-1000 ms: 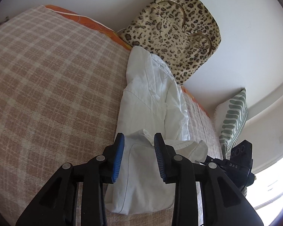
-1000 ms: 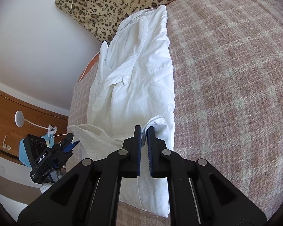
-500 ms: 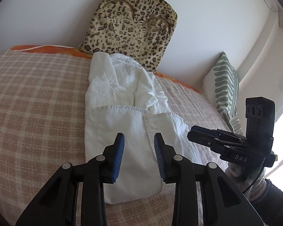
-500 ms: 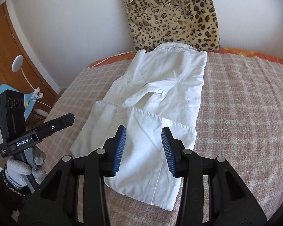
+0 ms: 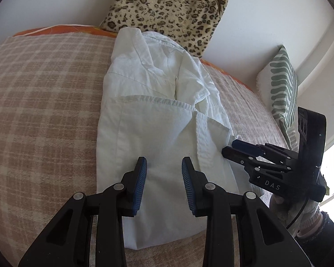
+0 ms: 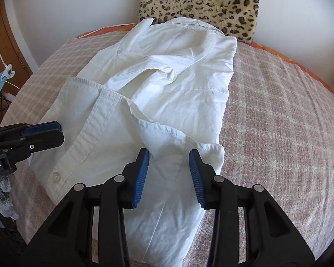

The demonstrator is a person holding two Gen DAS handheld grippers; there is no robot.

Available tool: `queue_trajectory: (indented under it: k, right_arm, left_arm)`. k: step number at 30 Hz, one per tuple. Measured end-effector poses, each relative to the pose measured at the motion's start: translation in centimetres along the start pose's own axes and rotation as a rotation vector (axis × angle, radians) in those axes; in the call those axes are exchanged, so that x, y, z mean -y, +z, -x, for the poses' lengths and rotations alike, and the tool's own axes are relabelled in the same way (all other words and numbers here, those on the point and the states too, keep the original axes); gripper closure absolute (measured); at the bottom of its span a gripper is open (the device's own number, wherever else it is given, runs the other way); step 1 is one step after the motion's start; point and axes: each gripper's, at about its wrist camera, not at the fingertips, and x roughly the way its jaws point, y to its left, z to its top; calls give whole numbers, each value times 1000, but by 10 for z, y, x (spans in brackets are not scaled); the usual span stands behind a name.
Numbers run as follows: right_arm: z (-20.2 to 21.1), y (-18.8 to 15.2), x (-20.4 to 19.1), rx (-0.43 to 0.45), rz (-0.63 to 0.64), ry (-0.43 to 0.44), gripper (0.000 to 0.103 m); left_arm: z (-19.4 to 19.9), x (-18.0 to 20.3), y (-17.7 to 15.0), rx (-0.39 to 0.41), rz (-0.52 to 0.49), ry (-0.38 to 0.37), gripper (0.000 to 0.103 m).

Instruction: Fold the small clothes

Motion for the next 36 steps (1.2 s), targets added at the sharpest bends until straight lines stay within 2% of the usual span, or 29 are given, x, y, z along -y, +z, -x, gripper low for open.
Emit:
queue_trajectory:
  k: [4,8,11,14,21,22,24,27,29,33,36]
  right_arm:
    - [17,5,8,30,-48,70,64]
    - [33,14,20,85,-82,82,62]
    - [40,21,29,112,-103,91,62]
    - [46,28,36,143,-118,85,62]
    - [50,42,48,190,-145,43,62]
    - [49,44,49,195,-145,29,62]
    - [48,47,52,200,-148,4,61]
    - [48,53,57,217,-156,-12,52]
    - [52,56,61,255,-152,-20,37]
    - [54,68,72,285,-145,-46,32]
    - [52,80,83,300,-139,-64,24]
  left_arm:
    - [24,-11,13,68,50,-3,72]
    - [42,-17,25,141,61,23,72]
    - [52,-20,34,192,66,51,58]
    - [57,-20,52,228,25,108,56]
    - [60,-8,89,222,-108,168,56]
    - [59,-6,93,218,-127,173,54]
    - [59,-4,100,225,-155,185,42]
    - [56,-2,112,242,-192,200,37]
    - [53,-2,121,241,-216,200,36]
    - [42,-4,140,229,-261,229,35]
    - [34,-9,152,248,-271,242,35]
